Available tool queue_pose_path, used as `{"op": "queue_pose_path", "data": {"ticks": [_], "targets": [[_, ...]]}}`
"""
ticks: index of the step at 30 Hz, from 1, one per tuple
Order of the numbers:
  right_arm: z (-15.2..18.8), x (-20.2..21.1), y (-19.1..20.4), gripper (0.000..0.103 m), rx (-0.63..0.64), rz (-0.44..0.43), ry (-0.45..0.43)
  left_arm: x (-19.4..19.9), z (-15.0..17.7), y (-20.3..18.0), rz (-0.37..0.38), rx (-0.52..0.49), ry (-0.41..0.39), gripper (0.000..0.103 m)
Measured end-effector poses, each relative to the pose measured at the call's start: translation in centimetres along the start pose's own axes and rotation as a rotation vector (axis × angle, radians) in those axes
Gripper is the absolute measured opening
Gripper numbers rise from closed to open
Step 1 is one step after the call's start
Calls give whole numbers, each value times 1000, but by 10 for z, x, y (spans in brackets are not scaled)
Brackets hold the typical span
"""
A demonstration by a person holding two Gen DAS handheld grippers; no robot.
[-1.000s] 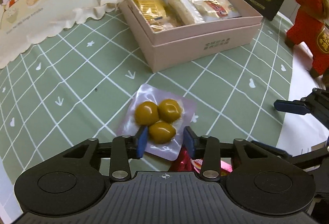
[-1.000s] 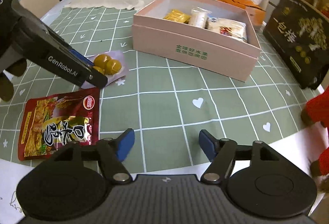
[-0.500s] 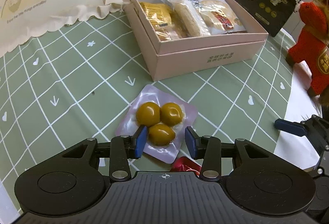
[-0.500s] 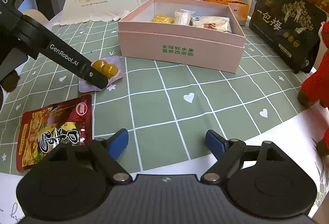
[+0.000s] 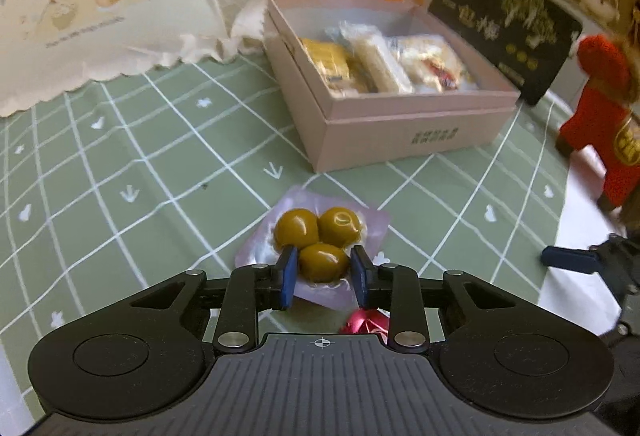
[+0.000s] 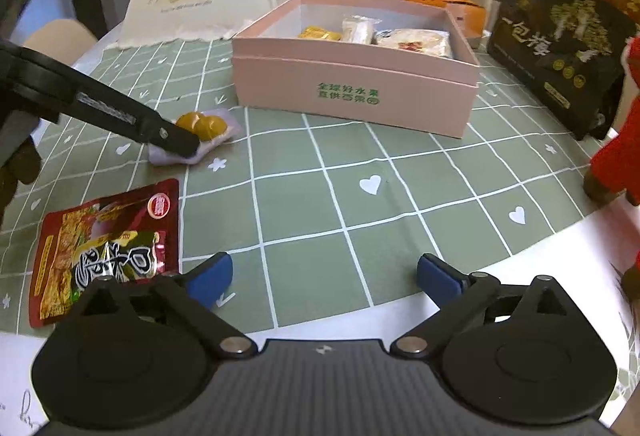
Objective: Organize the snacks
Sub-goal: 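Hold the ball tray in the left tool while the right tool grasps the red chicken-snack packet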
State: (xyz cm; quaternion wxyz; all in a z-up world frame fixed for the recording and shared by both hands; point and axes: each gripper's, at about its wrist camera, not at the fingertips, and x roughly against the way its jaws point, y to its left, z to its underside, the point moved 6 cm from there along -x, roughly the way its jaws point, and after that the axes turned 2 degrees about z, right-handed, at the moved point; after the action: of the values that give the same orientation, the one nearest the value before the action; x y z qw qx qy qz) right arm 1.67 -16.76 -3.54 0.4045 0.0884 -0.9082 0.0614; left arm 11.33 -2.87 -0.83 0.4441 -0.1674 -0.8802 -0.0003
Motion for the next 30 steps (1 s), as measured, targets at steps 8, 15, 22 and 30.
{"op": "queue_pose_path", "data": {"ticks": [8,15,22,30], "targets": [[-7,14,13,94,60,-217,153,63,30,31,-38,108,-64,33],[1,17,66,92,351,-237,145,78,70,61,-53,263,-34,33],[-51,-21,51,90,213,14,45,77,93,44,71,370,1,33],[-67,-7,33,90,16,-114,71,100,88,48,56,458,-110,31]]}}
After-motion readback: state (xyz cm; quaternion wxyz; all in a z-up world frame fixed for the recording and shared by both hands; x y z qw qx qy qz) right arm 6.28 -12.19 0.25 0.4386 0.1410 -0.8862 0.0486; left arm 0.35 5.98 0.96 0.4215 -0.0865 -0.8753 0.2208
